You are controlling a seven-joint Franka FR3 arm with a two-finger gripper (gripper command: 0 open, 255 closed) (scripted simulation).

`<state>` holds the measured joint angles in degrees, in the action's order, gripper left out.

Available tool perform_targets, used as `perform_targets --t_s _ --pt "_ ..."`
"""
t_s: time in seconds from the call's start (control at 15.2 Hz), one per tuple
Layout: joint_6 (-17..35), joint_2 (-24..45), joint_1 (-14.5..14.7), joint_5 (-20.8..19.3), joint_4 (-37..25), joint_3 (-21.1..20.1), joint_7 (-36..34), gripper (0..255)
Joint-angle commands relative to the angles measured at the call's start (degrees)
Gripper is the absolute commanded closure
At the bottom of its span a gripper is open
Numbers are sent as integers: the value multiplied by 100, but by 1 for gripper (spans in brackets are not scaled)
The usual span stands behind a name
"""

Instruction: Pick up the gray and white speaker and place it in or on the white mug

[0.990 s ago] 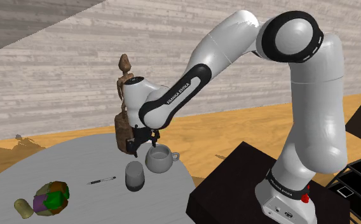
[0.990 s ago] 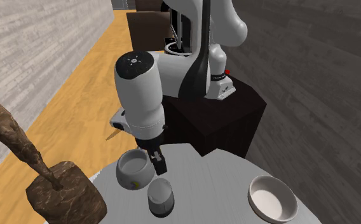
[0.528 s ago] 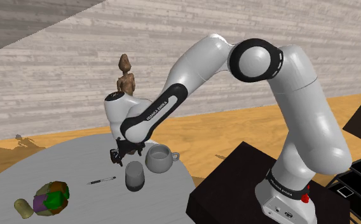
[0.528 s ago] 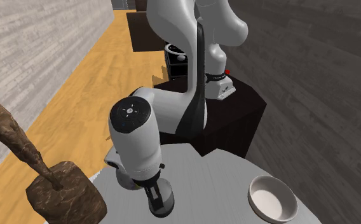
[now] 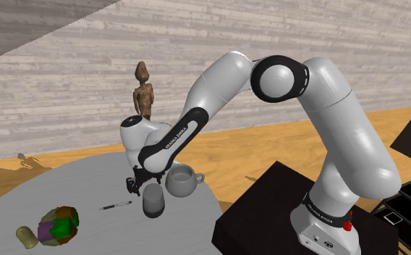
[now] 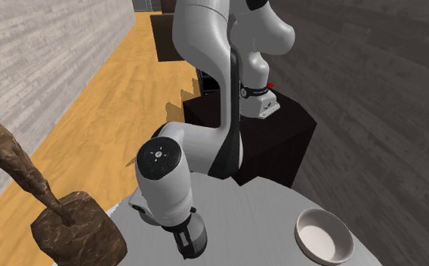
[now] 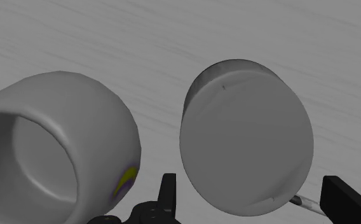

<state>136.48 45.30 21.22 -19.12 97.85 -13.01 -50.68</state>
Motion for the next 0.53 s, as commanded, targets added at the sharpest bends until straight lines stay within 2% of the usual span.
perform_targets --t_s 0.0,0.4,0.46 --pt "31 47 11 -12 -20 11 -9 0" --pt "31 47 11 -11 -20 10 -9 0" --pt "31 47 11 -11 -20 10 -9 255"
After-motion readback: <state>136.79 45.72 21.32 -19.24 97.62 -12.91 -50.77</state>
